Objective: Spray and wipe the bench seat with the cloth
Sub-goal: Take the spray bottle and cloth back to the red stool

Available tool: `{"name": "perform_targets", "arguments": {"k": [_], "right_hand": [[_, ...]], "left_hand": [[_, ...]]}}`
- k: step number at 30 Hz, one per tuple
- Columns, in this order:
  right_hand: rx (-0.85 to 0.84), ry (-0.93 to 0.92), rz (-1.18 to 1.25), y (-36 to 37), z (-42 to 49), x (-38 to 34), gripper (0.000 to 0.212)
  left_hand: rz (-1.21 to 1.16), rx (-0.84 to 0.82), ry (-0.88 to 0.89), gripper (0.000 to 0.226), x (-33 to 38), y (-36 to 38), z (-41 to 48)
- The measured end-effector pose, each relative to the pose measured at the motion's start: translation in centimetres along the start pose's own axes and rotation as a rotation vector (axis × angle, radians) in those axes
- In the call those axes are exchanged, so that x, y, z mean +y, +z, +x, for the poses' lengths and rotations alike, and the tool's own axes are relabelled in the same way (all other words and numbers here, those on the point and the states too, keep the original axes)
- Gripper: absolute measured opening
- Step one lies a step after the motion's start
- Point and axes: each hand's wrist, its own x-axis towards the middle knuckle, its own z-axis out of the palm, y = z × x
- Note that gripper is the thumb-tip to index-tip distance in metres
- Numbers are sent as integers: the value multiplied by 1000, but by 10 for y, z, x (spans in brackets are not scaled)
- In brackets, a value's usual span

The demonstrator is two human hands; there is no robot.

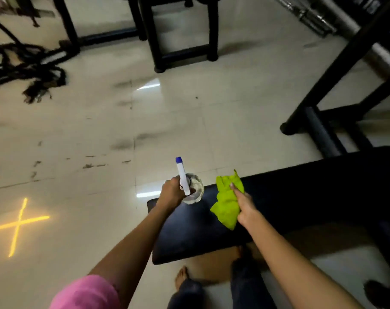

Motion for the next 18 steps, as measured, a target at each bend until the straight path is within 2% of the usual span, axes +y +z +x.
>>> {"name": "perform_targets", "arguments": {"k": [4, 9, 12, 18], "right_hand": [[166, -18, 215, -49, -45, 21, 52], [358, -52, 517, -149, -114, 73, 56], [483, -106, 710, -217, -168, 120, 46], [691, -181, 1016, -318, -279, 240, 21]], "left_hand": [[103, -149, 257, 35, 47, 21, -17], [276, -402, 492, 32, 105, 94, -68], [335, -551, 613, 20, 135, 154, -126], [442, -785, 849, 39, 145, 267, -269]]}}
